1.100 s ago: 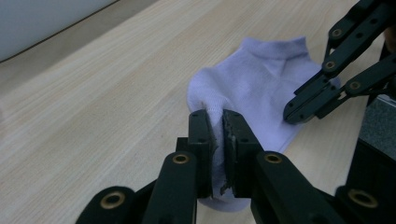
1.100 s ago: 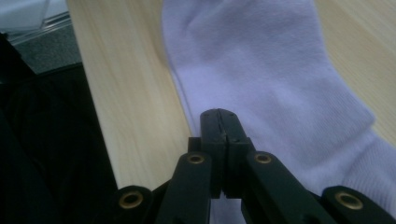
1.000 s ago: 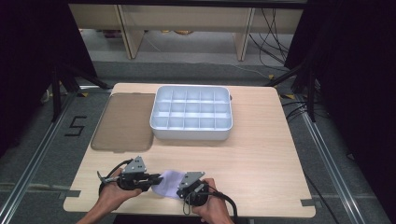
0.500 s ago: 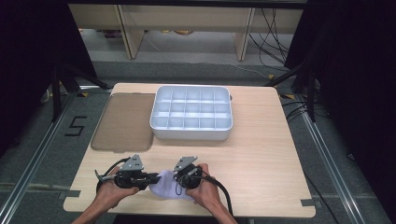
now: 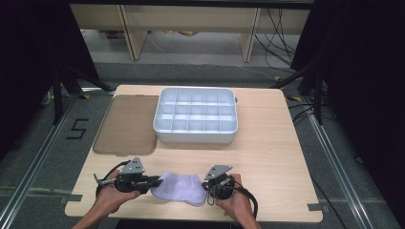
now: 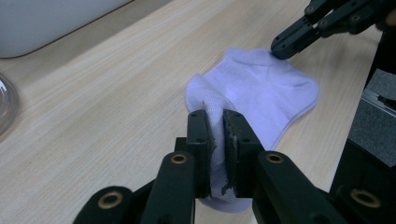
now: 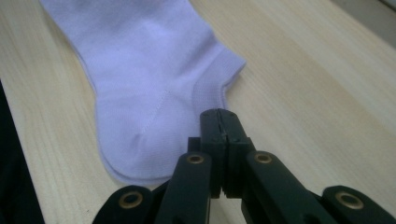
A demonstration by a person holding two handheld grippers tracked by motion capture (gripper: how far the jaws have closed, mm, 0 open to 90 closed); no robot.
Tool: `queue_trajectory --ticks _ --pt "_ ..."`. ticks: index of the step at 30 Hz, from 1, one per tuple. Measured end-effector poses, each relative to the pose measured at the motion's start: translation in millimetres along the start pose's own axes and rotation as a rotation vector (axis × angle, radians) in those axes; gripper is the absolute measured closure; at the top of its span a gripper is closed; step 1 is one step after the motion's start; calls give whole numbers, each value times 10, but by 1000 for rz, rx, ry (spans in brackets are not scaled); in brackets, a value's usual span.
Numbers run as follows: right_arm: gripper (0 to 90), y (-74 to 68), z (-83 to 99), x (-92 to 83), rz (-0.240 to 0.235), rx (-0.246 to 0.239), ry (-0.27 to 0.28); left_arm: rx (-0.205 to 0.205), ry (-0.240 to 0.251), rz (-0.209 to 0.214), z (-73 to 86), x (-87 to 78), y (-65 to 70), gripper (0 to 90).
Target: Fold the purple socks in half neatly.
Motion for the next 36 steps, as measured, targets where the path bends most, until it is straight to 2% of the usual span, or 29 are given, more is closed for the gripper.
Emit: queue_trajectory --ticks 1,3,4,7,9,14,15,16,19,21,24,27,29,31,32,34,35,36 --pt "900 -6 4 5 -4 25 2 -8 4 -6 -13 7 18 809" --pt "900 -2 -25 5 3 2 -11 -11 15 -6 -54 36 57 804" --pt "900 -8 -33 16 1 -11 -11 6 8 -2 -79 45 65 801" --pt "900 -20 -44 34 -3 -5 -3 -16 20 5 -149 114 119 797" --pt "900 -9 -39 24 -11 -10 -9 -10 16 25 -190 174 142 799" --pt "900 8 -32 42 -24 -3 11 -16 7 34 -271 319 201 804" --pt "900 11 -29 42 -29 -2 13 10 -10 40 -289 340 199 805" --pt "900 11 -29 42 -29 -2 13 -7 -3 42 -299 375 212 805" --pt "900 24 -26 35 -33 -8 7 -13 -3 53 -367 465 224 808" --pt "900 25 -26 36 -34 -8 7 -5 -5 60 -382 485 224 808" --pt "900 29 -25 37 -37 -6 9 -18 -1 66 -410 559 244 807" --pt "899 30 -25 37 -37 -6 9 -9 -29 63 -402 644 264 802" --pt "892 16 -22 34 -29 25 10 -13 -28 68 -392 698 258 798" --pt "874 19 -22 20 -34 13 3 -22 -39 64 -386 736 248 786" --pt "874 19 -22 20 -34 13 3 -9 -44 68 -389 756 230 786" --pt "861 17 -22 38 -34 23 17 -41 -40 73 -388 789 230 767" --pt "856 19 -24 39 -43 27 19 -35 -42 87 -397 798 224 750" --pt "849 22 -19 42 -38 17 26 -48 -30 92 -400 812 239 730"
Point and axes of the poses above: each handheld gripper's, and its own axes: x roughly forward along the jaws, z roughly out of its underside, y roughly to its right, the point moved 1 cm from there along x, roughly forward along the jaws, and after that the axes turned 5 degrees about z, right-handed, at the moved point
